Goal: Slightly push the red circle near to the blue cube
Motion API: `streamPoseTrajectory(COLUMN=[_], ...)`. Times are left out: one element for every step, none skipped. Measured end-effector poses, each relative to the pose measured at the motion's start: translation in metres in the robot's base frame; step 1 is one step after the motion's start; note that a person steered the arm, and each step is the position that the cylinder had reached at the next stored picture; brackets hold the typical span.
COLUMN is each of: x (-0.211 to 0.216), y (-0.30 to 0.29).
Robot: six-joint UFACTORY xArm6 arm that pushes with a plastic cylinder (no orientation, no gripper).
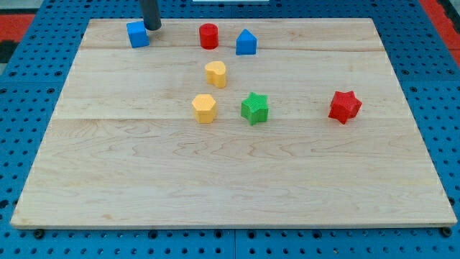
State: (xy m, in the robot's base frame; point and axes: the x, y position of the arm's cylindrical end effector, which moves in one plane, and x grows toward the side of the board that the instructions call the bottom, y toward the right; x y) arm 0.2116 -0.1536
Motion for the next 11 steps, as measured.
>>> streamPoseTrajectory(x=[0.001, 0.001, -0.019, -0.019, -0.018, -0.018, -0.016, 0.006, 0.043, 0.048, 0.038], y=[0.000, -0.007, 0.017, 0.043, 0.097, 0.152, 0.202, 0.211, 0.180, 0.152, 0.150])
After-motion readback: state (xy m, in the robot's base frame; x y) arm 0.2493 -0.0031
